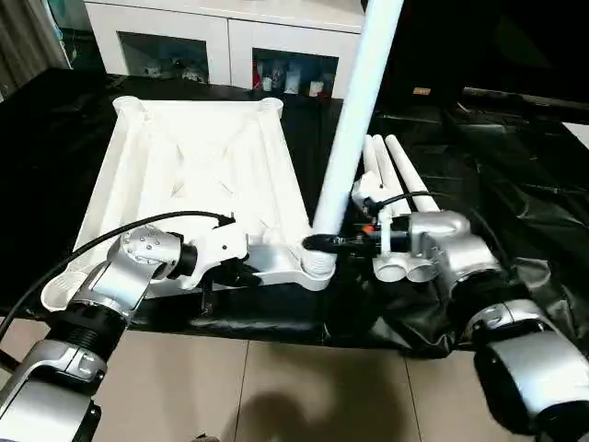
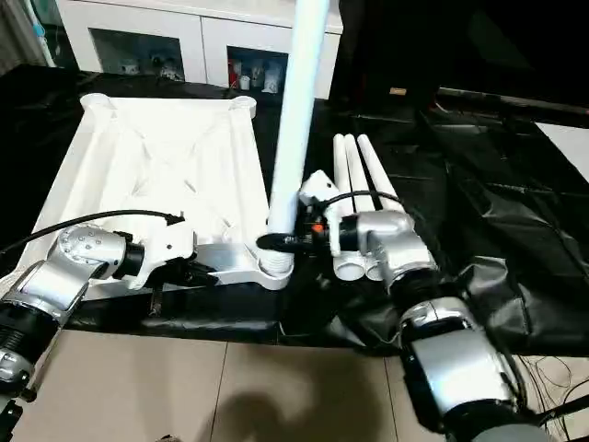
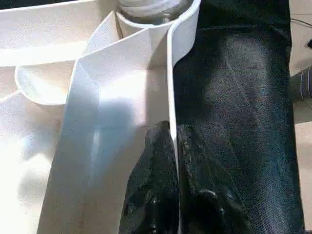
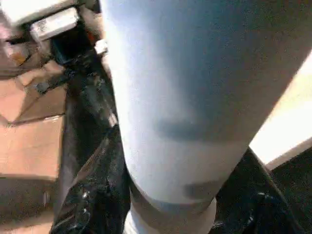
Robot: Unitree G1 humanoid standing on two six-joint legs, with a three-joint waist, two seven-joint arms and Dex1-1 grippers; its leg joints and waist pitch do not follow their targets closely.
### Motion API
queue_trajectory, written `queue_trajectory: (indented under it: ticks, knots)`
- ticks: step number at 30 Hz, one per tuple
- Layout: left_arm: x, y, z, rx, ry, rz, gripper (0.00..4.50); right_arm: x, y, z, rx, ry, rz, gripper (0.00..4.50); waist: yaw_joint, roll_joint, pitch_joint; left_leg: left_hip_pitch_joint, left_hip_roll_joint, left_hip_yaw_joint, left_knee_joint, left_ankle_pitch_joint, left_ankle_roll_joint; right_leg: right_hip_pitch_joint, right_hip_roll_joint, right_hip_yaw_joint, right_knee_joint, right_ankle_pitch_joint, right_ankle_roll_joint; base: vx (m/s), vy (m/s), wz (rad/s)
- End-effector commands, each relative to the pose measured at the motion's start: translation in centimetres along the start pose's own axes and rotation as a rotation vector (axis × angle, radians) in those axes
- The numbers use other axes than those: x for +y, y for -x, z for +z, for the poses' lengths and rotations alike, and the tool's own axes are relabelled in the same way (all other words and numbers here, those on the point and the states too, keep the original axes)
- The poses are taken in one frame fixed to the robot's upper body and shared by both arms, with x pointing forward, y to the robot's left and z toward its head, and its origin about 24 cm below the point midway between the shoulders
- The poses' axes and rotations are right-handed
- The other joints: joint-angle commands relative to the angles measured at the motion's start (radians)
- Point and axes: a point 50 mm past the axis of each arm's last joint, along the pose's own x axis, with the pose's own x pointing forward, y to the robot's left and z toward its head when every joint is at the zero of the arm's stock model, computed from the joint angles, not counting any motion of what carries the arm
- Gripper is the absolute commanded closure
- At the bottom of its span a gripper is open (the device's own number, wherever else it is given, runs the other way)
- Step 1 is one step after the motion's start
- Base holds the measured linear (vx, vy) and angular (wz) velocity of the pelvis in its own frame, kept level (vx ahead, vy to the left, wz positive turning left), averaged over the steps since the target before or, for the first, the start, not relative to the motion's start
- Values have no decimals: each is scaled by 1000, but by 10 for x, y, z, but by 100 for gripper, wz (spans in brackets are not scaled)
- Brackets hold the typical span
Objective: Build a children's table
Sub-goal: Insert table leg to table base
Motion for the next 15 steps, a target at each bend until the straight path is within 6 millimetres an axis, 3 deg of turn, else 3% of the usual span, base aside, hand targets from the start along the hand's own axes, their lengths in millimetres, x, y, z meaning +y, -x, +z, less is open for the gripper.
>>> queue_trajectory:
  ticks: [1,10,12,15]
  knots:
    - [2,0,3,19,-33,-11,450,2,4,-25,114,-73,-6,262,1,16,-60,7,32,2,-62,-114,47,50,-77,51,-64,43,-277,0,0,0]
    - [2,0,0,61,-31,-9,450,4,-2,-30,104,-91,-11,262,0,17,-59,6,32,1,-64,-121,42,50,-76,51,-64,44,-275,0,0,0]
    - [6,-2,3,52,-15,16,406,4,-3,-31,96,-88,-21,262,0,18,-57,8,32,1,-65,-141,33,48,-77,52,-68,10,-271,0,0,0]
    - [9,-5,8,29,-30,31,388,4,-4,-31,81,-85,-40,262,-2,17,-54,11,32,0,-68,-170,22,45,-78,53,-75,-49,-260,0,0,0]
